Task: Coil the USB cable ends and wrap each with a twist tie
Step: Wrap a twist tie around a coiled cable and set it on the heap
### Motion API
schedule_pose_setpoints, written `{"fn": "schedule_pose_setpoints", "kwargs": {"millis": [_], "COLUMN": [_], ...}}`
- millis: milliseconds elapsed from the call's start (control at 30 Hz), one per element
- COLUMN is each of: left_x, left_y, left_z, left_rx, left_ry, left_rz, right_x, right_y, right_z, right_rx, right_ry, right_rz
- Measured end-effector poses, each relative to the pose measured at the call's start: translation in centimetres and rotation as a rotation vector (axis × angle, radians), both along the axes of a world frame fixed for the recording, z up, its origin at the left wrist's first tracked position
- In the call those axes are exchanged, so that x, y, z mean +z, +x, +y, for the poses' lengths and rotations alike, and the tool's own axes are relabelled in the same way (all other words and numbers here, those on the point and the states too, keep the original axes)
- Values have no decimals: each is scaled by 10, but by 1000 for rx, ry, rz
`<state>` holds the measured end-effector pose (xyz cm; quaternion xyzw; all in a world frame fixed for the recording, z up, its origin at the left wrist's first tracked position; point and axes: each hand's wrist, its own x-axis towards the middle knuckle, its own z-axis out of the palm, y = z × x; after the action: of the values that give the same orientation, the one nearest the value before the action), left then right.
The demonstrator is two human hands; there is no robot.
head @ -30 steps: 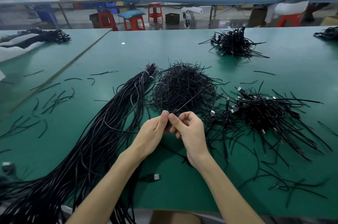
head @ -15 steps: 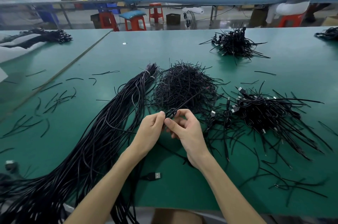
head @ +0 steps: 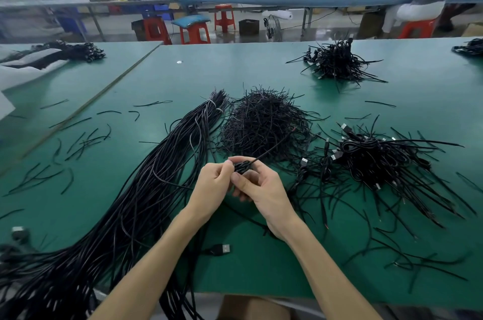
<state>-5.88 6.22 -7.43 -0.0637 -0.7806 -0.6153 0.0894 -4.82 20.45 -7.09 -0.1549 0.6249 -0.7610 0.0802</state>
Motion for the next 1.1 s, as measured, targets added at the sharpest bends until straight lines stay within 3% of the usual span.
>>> {"fn": "schedule_pose_setpoints", "kwargs": {"millis": [500,767,1100], "left_x": [1,-4,-1], "left_y": [3,1,4], "left_z": [1,0,1], "left_rx": [81,56,130], "left_ry": [-1,-26,-184], "left_rz": [2,23,90], "right_x": [2,-2,-3], "right_y": [1,-1,0], "right_z": [3,0,0], "right_rx": [139,17,-211], "right_ry": [-2,28,253], "right_rz": [29,20,175]}}
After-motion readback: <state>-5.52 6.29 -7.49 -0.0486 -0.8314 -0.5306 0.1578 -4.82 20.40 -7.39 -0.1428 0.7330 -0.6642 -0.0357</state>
